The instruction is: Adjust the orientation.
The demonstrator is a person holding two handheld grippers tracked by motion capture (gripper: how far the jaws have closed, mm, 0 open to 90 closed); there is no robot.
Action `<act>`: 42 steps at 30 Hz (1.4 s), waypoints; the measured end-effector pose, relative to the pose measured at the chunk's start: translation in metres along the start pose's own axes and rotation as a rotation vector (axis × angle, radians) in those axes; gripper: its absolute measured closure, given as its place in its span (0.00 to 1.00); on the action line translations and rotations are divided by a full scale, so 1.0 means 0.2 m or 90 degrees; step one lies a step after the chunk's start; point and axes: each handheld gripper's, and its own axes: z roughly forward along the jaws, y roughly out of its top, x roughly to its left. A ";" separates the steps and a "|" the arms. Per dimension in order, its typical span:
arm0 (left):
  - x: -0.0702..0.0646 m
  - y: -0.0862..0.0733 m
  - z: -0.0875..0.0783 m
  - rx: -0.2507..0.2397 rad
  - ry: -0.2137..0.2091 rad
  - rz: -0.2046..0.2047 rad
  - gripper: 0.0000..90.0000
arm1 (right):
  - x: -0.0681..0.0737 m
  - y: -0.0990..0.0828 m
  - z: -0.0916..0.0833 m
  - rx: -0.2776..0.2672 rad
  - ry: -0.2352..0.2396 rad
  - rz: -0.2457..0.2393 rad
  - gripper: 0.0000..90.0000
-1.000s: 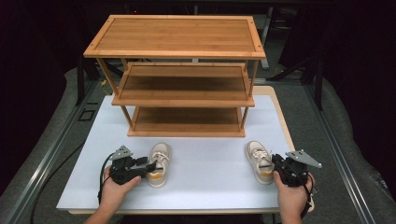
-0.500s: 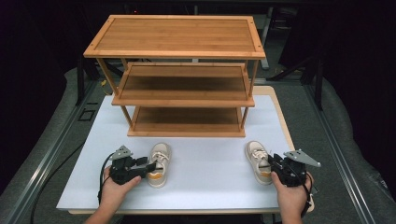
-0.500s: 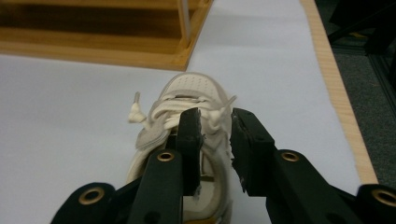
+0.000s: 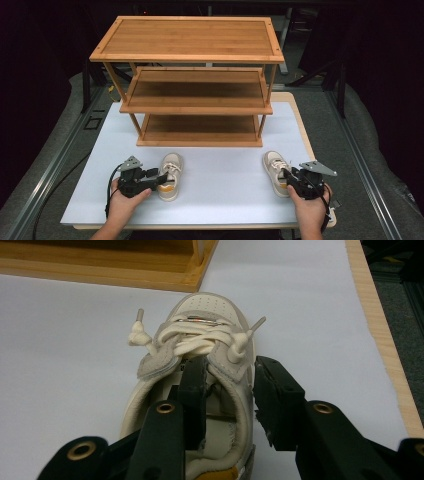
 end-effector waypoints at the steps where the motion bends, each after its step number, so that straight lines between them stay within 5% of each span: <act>1: 0.00 0.00 0.00 0.000 0.000 0.000 0.51 | 0.00 0.00 0.00 0.001 0.004 0.002 0.71; 11: -0.01 0.00 0.01 0.002 -0.008 -0.003 0.54 | -0.01 0.00 0.02 0.012 0.017 0.030 0.74; 17: -0.01 0.01 0.01 0.005 -0.003 -0.010 0.58 | 0.03 0.02 0.03 0.025 0.025 0.018 0.77; 29: -0.05 0.00 0.03 -0.008 0.007 -0.046 0.62 | 0.27 0.04 0.04 0.014 0.080 -0.030 0.85; 35: -0.08 0.01 0.05 -0.004 -0.003 -0.041 0.62 | 0.36 0.04 0.06 0.004 0.100 -0.038 0.86; 42: -0.11 0.01 0.05 -0.003 0.005 -0.053 0.62 | 0.52 0.05 0.08 0.003 0.113 -0.086 0.86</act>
